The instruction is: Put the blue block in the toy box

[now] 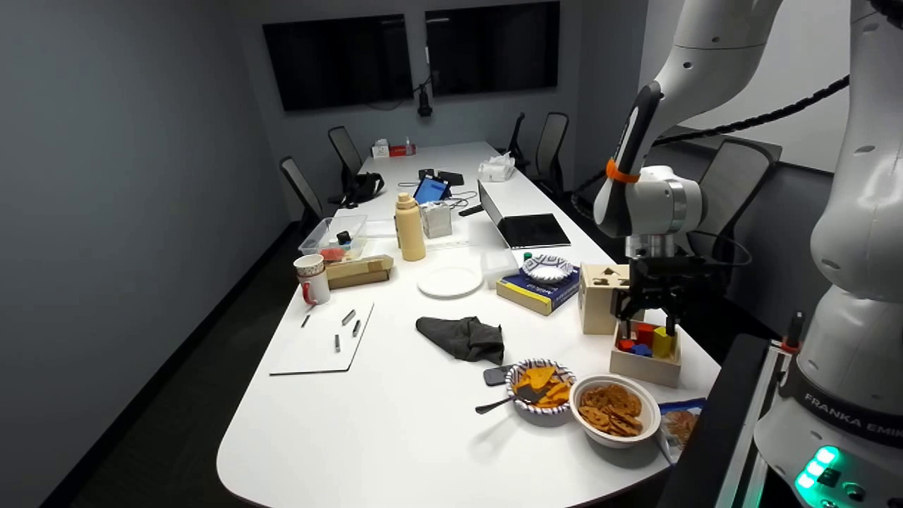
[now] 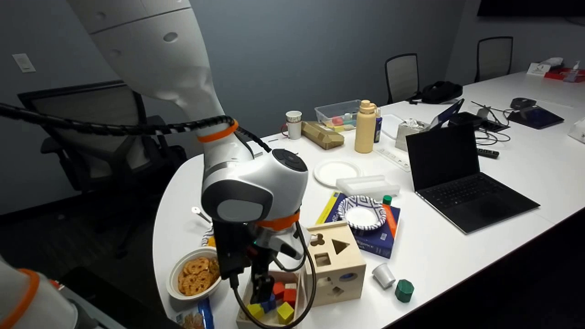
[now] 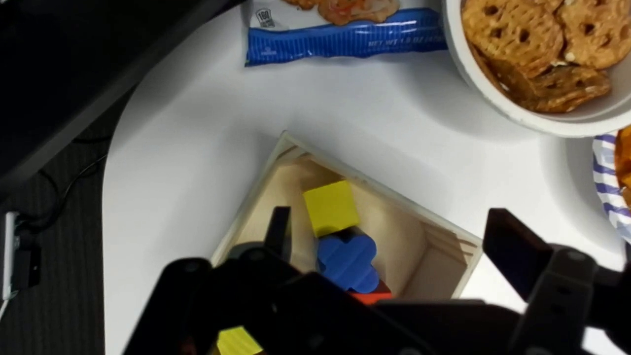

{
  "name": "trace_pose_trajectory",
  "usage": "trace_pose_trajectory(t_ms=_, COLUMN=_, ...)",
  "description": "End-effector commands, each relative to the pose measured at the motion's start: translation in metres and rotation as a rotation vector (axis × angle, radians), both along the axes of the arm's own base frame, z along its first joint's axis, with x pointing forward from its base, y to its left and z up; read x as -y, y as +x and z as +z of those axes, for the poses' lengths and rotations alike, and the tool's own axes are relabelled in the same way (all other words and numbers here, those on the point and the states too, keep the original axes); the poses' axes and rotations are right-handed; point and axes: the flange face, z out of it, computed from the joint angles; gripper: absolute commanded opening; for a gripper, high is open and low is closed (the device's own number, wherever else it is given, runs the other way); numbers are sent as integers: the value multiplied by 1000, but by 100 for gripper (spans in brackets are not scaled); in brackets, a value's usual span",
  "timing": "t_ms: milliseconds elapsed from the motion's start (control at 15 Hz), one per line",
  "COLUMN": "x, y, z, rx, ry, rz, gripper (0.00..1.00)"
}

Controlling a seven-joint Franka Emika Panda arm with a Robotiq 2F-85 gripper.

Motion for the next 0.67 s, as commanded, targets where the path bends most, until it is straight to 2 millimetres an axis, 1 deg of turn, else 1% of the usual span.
trace_pose_trajectory(t_ms=0, x=13, y=11, z=-25, rx=-1, ry=6, rz=24, gripper=100)
trace_pose_trajectory(t_ms=333, x=29, y=18, z=-50, rx=-34, ry=-1, rz=33, gripper=100)
trace_pose_trajectory(t_ms=600, x=39, y=24, z=-63, rx=-44, ry=-1, rz=26, gripper=100)
